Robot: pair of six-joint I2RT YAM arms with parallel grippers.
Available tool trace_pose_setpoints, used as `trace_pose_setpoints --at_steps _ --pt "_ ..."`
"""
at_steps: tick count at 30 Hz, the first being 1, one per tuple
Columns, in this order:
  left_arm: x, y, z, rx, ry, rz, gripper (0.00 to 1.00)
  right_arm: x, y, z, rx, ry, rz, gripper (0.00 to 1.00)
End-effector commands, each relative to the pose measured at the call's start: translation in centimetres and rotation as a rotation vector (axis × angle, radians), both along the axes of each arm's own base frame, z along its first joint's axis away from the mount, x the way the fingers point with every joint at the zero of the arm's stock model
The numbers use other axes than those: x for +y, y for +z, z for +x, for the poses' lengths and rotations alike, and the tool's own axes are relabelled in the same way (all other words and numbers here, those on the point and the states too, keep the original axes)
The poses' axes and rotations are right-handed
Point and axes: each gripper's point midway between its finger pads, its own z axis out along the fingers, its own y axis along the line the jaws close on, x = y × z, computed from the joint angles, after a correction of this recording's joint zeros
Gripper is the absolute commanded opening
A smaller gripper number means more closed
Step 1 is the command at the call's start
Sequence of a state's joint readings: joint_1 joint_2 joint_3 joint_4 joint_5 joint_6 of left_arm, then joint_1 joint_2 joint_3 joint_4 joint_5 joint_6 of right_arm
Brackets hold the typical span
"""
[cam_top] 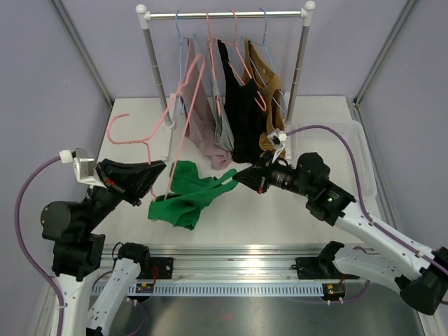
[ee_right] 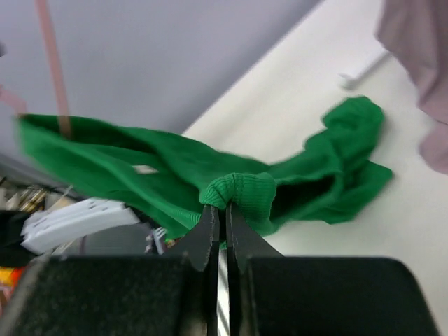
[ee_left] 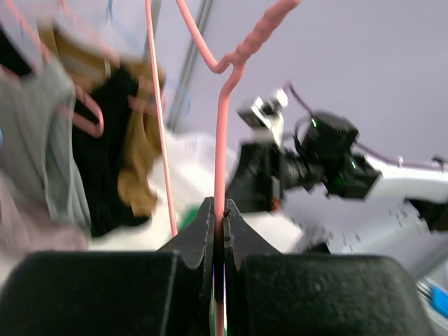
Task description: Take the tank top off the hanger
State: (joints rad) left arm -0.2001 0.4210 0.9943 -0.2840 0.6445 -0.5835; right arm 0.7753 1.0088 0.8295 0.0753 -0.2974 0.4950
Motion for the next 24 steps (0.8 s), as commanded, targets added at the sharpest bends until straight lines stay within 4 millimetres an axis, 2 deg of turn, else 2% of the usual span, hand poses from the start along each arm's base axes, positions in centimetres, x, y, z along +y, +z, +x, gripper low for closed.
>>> trace_pose_setpoints --at_steps 1,2,3,4,5,6,7,8,9,10,11,12,14,15,16,19,20,21,22,23,24 --pt "1.4 8.8 -0.7 -0.399 0.067 -0.188 0.0 -1.2 4.4 -5.6 -0.084 0.205 0.098 0.0" --pt "1.5 9.3 -0.2 -0.426 0.082 -0.189 0.0 -2.2 5.7 -6.6 -0.124 0.21 0.114 0.0" --pt "1.5 9.5 1.6 -0.416 0.107 -0.192 0.0 -2.5 6.3 -7.4 -0.138 0.232 0.117 0.0" --pt "1.7 10.3 2.1 -0.448 0.127 -0.192 0.0 -3.1 6.2 -8.0 -0.12 0.24 0.092 0.0" --pt "2.0 10.7 3.0 -0.44 0.157 -0.2 0.0 -3.9 7.1 -8.6 -0.151 0.233 0.095 0.0" --pt "2.5 10.8 4.9 -0.408 0.213 -0.218 0.0 -4.7 6.4 -8.2 -0.123 0.176 0.058 0.0" --pt "3.1 11.1 5.6 -0.399 0.26 -0.228 0.0 -5.4 6.9 -8.1 -0.144 0.142 0.045 0.0" --pt "4.6 11.3 6.8 -0.369 0.354 -0.273 0.0 -6.3 7.3 -8.1 -0.158 0.101 0.043 0.0" --pt "5.2 10.6 7.5 -0.321 0.398 -0.277 0.0 -7.1 6.8 -7.6 -0.144 0.046 0.015 0.0" --pt "5.7 10.7 7.8 -0.308 0.432 -0.265 0.0 -7.5 6.8 -7.6 -0.151 0.034 0.005 0.0" --pt "6.4 10.4 8.3 -0.271 0.478 -0.255 0.0 -7.6 6.7 -7.7 -0.151 0.035 -0.003 0.0" --pt "6.4 8.3 9.8 -0.164 0.511 -0.198 0.0 -7.6 6.7 -8.0 -0.144 0.05 -0.008 0.0" --pt "7.1 7.4 10.5 -0.107 0.563 -0.146 0.0 -7.3 6.4 -7.9 -0.133 0.059 -0.017 0.0" --pt "7.2 5.2 11.1 -0.025 0.58 -0.1 0.0 -7.1 6.1 -7.6 -0.124 0.055 -0.03 0.0" --pt "7.3 4.3 11.6 0.007 0.595 -0.066 0.0 -7.0 5.8 -7.2 -0.112 0.046 -0.044 0.0" --pt "7.1 1.2 12.2 0.092 0.591 0.038 0.0 -5.2 2.6 -4.8 -0.024 0.027 -0.135 0.0" --pt "7.1 0.5 12.7 0.117 0.595 0.06 0.0 -3.9 0.4 -3.8 0.028 0.031 -0.193 0.0" --pt "7.2 -0.5 12.9 0.148 0.6 0.101 0.0 -3.7 -1.0 -2.4 0.037 -0.038 -0.242 0.0" --pt "7.1 -1.5 13.8 0.189 0.605 0.135 0.0 -2.8 -3.6 -1.2 0.076 -0.067 -0.32 0.0" --pt "7.1 -0.7 13.8 0.188 0.604 0.146 0.0 -2.0 -4.7 -1.3 0.084 -0.07 -0.363 0.06" --pt "7.0 -1.7 14.1 0.231 0.598 0.188 0.0 -1.9 -5.5 -0.6 0.107 -0.111 -0.398 0.34"
